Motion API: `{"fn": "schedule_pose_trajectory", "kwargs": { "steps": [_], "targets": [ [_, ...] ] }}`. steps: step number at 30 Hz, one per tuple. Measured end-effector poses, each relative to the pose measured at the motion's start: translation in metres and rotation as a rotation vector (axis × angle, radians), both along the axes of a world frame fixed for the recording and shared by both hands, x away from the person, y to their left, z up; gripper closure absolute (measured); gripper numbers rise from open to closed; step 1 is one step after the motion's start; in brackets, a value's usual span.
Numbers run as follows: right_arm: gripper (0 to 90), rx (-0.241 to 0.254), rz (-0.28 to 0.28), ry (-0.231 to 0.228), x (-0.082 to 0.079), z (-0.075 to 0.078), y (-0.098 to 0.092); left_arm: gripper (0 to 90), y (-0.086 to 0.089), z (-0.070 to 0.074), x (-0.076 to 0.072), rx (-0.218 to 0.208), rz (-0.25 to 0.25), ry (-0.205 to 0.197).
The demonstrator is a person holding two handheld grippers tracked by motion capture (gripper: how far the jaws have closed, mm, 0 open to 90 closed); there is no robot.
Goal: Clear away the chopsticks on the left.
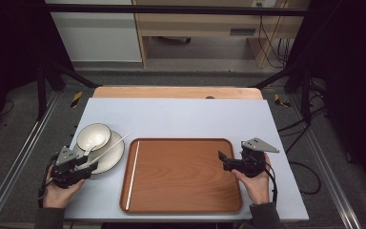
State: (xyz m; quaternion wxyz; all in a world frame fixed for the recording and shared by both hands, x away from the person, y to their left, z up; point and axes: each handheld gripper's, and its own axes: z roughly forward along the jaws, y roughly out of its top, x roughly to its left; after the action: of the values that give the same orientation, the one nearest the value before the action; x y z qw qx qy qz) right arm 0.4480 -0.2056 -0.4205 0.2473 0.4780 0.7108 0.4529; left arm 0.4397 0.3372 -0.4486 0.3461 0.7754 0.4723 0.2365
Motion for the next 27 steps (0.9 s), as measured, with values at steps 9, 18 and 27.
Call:
{"fn": "schedule_pose_trajectory", "kwargs": {
  "steps": [9, 18, 27],
  "targets": [
    [6.0, 0.001, 0.002, 0.004, 0.0002, -0.0005, 0.0009, 64.2, -0.0010, -0.0062, 0.0099, 0.030, -0.024, 0.029],
    [6.1, 0.001, 0.003, 0.004, 0.0001, -0.0004, 0.0009, 75.1, -0.0038, -0.0060, 0.0089, 0.021, -0.026, 0.038],
    [6.1, 0.004, 0.002, 0.005, 0.0000, -0.0002, 0.0008, 82.2, -0.0091, -0.0055, 0.0064, 0.006, -0.037, 0.055]
  ]
}}
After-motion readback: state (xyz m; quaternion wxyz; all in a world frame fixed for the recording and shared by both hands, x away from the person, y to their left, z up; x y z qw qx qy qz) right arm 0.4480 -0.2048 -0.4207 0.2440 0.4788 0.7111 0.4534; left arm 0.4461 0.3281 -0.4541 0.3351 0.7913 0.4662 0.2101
